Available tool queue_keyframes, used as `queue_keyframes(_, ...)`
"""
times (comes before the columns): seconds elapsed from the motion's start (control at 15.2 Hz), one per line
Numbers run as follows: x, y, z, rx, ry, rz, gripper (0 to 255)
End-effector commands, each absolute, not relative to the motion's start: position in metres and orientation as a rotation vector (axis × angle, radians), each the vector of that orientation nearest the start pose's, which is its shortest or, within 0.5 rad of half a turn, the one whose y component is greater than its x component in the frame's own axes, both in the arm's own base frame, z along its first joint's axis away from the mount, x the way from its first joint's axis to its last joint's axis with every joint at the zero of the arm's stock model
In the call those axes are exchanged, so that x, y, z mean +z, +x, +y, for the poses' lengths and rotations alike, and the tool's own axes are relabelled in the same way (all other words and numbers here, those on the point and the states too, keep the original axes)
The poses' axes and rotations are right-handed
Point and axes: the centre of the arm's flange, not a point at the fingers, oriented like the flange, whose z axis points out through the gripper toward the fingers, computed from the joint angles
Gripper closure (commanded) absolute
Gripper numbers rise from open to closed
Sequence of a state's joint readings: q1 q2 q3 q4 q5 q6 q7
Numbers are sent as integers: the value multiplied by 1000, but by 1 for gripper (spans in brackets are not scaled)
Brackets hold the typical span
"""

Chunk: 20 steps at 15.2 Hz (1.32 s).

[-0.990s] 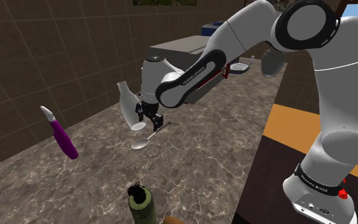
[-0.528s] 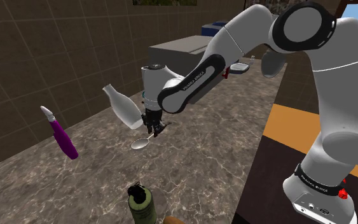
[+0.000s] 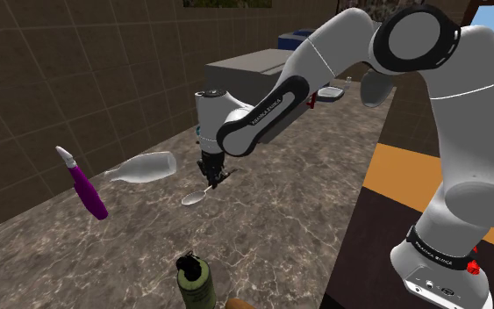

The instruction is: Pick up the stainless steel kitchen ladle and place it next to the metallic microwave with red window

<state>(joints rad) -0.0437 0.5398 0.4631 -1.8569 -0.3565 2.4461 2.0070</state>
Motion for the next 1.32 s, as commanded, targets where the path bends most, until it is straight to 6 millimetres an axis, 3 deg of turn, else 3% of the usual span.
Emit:
queue_keyframes(0.0, 264, 606, 247, -83, -2324, 1953, 255)
queue_keyframes(1.25, 364, 606, 247, -83, -2324, 1953, 255)
